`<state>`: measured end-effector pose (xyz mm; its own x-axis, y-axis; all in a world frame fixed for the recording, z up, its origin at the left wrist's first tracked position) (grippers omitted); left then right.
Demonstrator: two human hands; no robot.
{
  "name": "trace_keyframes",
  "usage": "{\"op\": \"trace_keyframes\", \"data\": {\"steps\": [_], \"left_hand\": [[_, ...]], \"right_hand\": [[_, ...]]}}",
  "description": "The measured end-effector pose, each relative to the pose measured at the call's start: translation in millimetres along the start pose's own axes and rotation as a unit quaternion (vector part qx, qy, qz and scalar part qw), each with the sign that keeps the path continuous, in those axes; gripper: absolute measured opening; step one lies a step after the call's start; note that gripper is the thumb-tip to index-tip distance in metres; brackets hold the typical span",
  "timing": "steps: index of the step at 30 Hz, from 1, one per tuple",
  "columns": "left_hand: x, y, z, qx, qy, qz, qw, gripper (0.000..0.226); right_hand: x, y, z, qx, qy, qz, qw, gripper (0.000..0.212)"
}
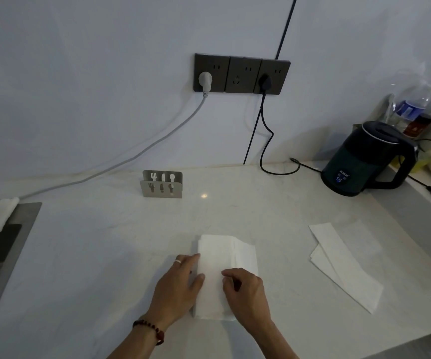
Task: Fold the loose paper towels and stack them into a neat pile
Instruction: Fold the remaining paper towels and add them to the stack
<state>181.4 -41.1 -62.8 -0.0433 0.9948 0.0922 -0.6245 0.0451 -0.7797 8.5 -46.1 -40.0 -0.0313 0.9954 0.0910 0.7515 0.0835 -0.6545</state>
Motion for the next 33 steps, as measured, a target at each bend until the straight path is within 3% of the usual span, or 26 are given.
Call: {"op": "trace_keyframes", "data": {"steps": [5,14,20,22,26,30,33], "left_hand": [[0,5,11,-0.056,0.048,-0.027,0.997,0.054],[-6,20,7,-0.150,0.048,-0.099,0.983,0.062],[-13,21,23,-0.335,0.163,-0.085,0.924,0.066],[-10,29,31,-0.314,0.199,-0.106,0.922,0.063],[-7,36,30,-0.270,0.182,-0.153,0.933,0.059],[-6,39,22,-0.230,0.148,-0.202,0.940,0.073],[-9,35,27,-0.238,0.139,-0.201,0.940,0.082]], "right_hand": [[0,1,-4,0.041,-0.024,0.001,0.999,0.023],[4,7,-3,0.126,-0.055,-0.016,0.990,0.026],[-5,11,-13,0.259,-0.139,-0.015,0.956,0.035],[-6,17,-13,0.295,-0.161,-0.051,0.941,0.037],[-9,18,11,0.325,-0.084,-0.100,0.937,0.058],[-2,17,24,0.288,-0.076,-0.128,0.946,0.082],[2,5,28,0.233,-0.079,-0.122,0.962,0.076]]}}
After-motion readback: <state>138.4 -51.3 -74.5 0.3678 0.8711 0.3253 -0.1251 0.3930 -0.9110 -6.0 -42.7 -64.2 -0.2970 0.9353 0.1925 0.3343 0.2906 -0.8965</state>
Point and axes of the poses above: each hand's wrist, its own x-axis away from the middle knuckle, its own y-axis out of the palm, z = x × y, the point moved 10 cm from there along -x, towards the middle knuckle, and after that the axes turned 3 degrees about -x, right-handed, at the moved point
